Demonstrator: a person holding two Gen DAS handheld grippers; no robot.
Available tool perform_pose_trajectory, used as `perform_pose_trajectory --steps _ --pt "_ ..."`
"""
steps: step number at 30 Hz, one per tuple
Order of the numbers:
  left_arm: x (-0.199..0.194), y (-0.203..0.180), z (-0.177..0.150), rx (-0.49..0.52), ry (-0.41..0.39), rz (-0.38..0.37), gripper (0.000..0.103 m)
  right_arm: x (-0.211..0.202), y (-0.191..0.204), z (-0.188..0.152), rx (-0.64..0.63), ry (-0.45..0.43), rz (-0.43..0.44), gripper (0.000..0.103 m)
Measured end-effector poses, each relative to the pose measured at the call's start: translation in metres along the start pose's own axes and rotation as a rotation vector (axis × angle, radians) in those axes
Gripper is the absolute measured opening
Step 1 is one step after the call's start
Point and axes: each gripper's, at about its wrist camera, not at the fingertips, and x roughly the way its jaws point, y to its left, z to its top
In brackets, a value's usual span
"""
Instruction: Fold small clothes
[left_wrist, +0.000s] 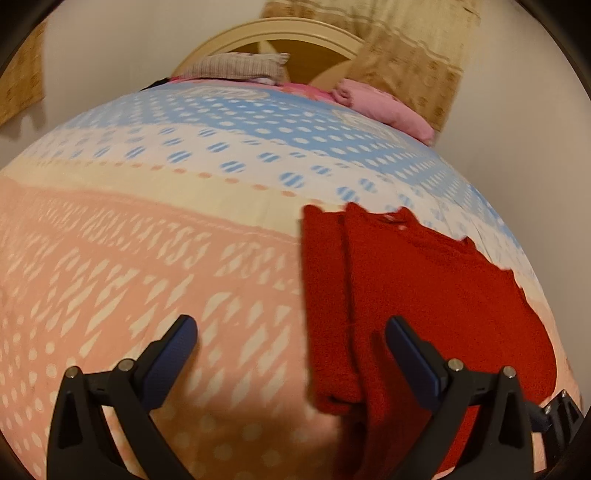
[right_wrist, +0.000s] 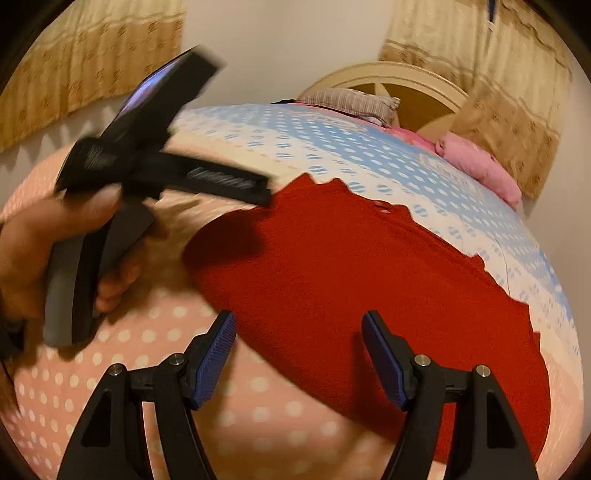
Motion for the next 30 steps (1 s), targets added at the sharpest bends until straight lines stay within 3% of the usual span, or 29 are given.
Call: perform_pose_trajectory --steps 5,7,9,16,21,23,28,30 --pt "0.015 -0.012 0.016 0.055 0.019 -0.033 0.102 0.005 0.016 0.003 -0.056 -0.008 -0.042 0.071" --pt "0.025 -0.010 0.021 0.037 0.050 -0.073 0.097 0.006 0.021 0.004 -0.076 -0.012 -0.062 0.071" --pt "0.034 -0.008 0.024 0.018 0.083 -0.110 0.083 0.007 0.025 0.005 -0.093 -0.010 -0.084 0.071" --pt "0.048 -0.011 0.026 0.016 0.137 -0.204 0.081 0.017 0.042 0.016 -0.137 -0.006 -0.097 0.071" --pt "0.050 -0.008 0.028 0.005 0.133 -0.252 0.063 0.024 0.057 0.018 -0.193 -0.009 -0.121 0.071" --pt "0.051 -0.010 0.028 0.018 0.130 -0.252 0.061 0.027 0.059 0.017 -0.204 0.000 -0.138 0.070" --pt "0.056 -0.008 0.030 0.023 0.129 -0.283 0.049 0.030 0.056 0.018 -0.194 0.013 -0.135 0.063" --pt "0.059 -0.005 0.031 0.013 0.132 -0.300 0.038 0.029 0.058 0.017 -0.192 0.013 -0.132 0.058"
